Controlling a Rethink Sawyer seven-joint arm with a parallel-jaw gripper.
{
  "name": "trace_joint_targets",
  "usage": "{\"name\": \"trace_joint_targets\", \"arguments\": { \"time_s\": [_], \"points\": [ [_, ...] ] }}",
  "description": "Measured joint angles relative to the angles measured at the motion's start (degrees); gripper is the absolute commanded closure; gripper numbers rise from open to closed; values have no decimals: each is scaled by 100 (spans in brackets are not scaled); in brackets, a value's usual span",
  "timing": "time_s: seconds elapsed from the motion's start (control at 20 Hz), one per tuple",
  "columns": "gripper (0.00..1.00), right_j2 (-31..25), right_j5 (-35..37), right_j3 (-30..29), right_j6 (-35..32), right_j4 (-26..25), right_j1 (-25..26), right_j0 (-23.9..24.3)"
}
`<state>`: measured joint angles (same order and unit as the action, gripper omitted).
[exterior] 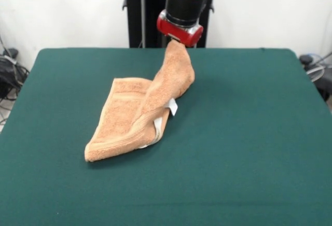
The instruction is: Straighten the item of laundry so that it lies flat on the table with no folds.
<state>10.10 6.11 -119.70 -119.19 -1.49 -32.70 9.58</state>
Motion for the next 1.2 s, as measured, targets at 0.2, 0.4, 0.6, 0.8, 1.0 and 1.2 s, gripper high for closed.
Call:
{"name": "trace_joint_targets", "arguments": {
  "time_s": [0.2,0.4,0.6,0.8,1.0,1.2],
  "points": [
    [100,8,167,-22,0,7,-80,0],
    [100,19,319,-26,0,6,-163,0],
    [100,45,414,-35,0,7,-217,-1],
    [100,96,439,-60,0,8,-276,-28],
    [100,181,468,-158,0,68,-366,-169],
    [100,241,637,-290,0,191,-498,-409]
  ]
}}
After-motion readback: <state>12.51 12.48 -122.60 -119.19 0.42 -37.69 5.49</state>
